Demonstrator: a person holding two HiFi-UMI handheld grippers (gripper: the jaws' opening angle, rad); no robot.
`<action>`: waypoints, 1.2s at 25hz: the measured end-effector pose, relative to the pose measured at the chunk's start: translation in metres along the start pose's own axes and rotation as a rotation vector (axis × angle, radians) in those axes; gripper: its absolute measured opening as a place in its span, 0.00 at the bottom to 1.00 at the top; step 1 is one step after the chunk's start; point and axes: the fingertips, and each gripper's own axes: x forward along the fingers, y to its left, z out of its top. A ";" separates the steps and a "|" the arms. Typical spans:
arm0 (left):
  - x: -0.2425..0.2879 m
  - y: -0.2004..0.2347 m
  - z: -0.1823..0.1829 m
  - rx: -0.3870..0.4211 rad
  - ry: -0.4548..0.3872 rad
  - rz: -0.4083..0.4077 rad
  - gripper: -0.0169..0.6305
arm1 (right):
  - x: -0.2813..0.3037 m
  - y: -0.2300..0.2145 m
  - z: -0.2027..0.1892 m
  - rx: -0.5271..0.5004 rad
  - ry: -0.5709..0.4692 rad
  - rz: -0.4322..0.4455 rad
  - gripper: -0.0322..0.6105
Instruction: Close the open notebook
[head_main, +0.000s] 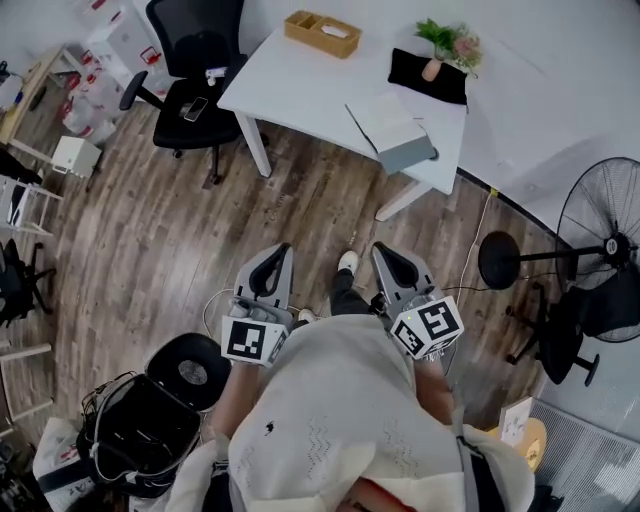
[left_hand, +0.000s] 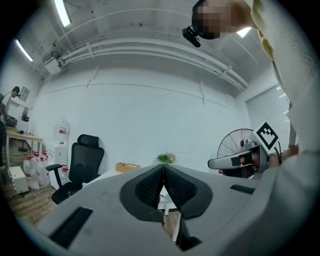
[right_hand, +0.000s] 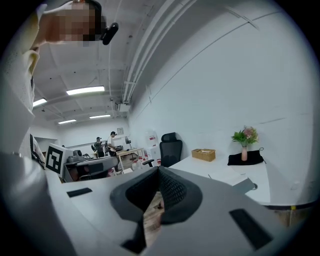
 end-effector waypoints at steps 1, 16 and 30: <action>0.007 0.003 0.000 -0.002 0.005 0.008 0.05 | 0.007 -0.005 0.003 0.001 0.002 0.013 0.05; 0.099 0.039 0.006 0.014 0.034 0.118 0.05 | 0.090 -0.088 0.037 -0.012 0.014 0.107 0.05; 0.208 0.027 0.015 0.042 0.033 0.151 0.05 | 0.134 -0.190 0.073 -0.053 0.008 0.162 0.05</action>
